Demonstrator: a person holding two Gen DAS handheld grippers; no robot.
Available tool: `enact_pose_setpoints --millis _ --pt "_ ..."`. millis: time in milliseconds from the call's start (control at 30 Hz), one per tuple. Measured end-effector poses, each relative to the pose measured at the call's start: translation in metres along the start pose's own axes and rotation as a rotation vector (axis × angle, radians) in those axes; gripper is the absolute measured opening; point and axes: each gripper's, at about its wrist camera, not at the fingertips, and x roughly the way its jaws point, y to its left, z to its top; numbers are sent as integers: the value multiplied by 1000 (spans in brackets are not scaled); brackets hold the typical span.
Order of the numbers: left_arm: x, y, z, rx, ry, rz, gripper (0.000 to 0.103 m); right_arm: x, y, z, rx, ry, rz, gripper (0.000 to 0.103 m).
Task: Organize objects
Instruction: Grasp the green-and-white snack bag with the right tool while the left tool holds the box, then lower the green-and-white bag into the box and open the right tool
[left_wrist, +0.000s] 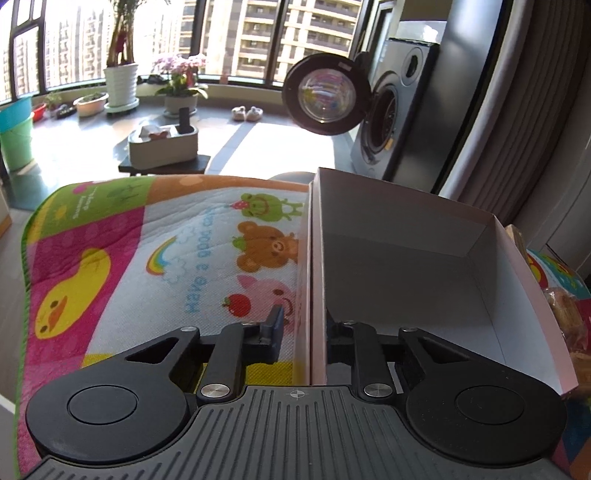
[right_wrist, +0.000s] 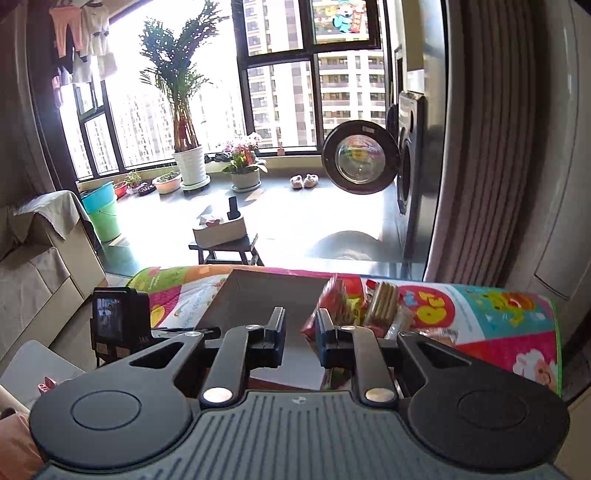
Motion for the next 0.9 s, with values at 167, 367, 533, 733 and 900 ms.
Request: enact_pose_setpoints --millis 167,367,533,733,900 --pt "6 -4 0 -25 23 18 12 55 15 25 2 -6 74 17" --pt "4 -10 -5 37 -7 39 10 101 -4 11 20 32 31 17" --pt "3 -10 -4 56 -21 36 10 111 -57 -22 64 99 -76 36" --pt "6 -7 -4 65 -14 21 11 128 -89 -57 97 179 -150 45" --pt "14 -10 12 39 8 38 11 143 -59 -45 41 139 -80 59"
